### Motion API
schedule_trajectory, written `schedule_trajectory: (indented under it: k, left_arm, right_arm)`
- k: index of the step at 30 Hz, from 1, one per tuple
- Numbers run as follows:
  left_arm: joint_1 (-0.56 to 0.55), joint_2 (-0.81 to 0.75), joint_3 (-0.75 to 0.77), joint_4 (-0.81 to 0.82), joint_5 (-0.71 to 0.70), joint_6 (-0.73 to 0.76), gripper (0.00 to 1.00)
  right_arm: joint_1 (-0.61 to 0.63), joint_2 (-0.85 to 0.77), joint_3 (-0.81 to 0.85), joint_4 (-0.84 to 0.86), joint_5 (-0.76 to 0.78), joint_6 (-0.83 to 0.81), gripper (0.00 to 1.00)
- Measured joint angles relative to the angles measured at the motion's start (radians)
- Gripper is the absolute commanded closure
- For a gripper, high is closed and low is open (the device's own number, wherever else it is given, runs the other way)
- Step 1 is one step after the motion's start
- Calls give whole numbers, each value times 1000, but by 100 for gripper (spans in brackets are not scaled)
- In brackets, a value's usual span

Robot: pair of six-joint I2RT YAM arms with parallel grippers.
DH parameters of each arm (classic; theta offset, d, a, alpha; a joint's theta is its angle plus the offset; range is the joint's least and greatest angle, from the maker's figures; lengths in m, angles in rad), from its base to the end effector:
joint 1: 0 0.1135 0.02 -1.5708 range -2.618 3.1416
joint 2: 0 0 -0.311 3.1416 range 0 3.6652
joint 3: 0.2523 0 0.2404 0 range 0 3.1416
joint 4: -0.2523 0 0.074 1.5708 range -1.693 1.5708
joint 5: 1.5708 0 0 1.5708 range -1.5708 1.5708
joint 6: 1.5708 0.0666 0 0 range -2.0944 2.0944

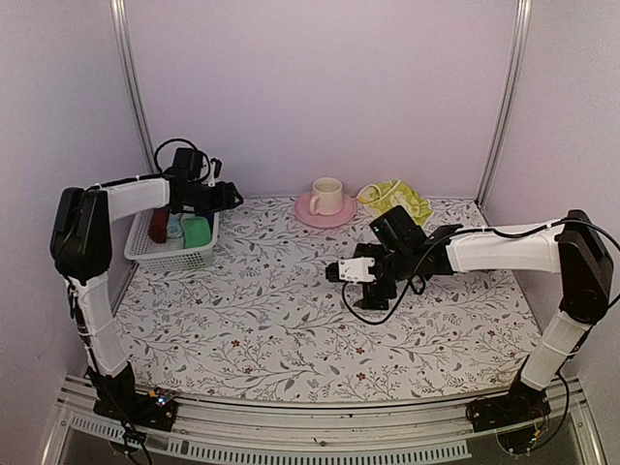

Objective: Roll the towels
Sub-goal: Adjust the towel in the storage box, then move the storage box to the corner of the board.

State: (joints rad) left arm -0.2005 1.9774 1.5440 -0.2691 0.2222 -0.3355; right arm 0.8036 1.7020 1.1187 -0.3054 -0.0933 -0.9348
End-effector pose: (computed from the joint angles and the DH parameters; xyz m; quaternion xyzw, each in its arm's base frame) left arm 0.4729 -0.1111 0.2661 -0.0143 0.9027 -0.2077 0.3765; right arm 0.2569 0.2753 0.2348 -0.7291 0.5957 0.0219 0.3363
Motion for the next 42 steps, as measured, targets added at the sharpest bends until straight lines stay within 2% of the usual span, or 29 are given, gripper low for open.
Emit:
schedule_trajectory:
  k: [5,14,21,33,35,38,42]
  left_arm:
    - [-45,110,69,-39,3,32,27]
    - [-73,128,90,-78,-122,51,26]
    - [-71,91,34,-113,-234,56,25]
    - [-45,64,-108,-147,-307,47,22]
    - [-44,47,-129,-142,-306,46,19]
    - [-45,1,-151,-130,-296,32,3]
    - [-70,-66,-153,-93,-301,20,3]
  right_arm:
    - [-15,7,0,16,32,16,1]
    - [-66,5,0,45,53,46,1]
    - [-99,-5,2,70,61,85,1]
    - [-141,-6,2,125,108,147,1]
    - [-159,-9,3,134,116,162,1]
    - [-198,-12,12,138,127,191,1]
    - [-268,-12,51,145,149,242,1]
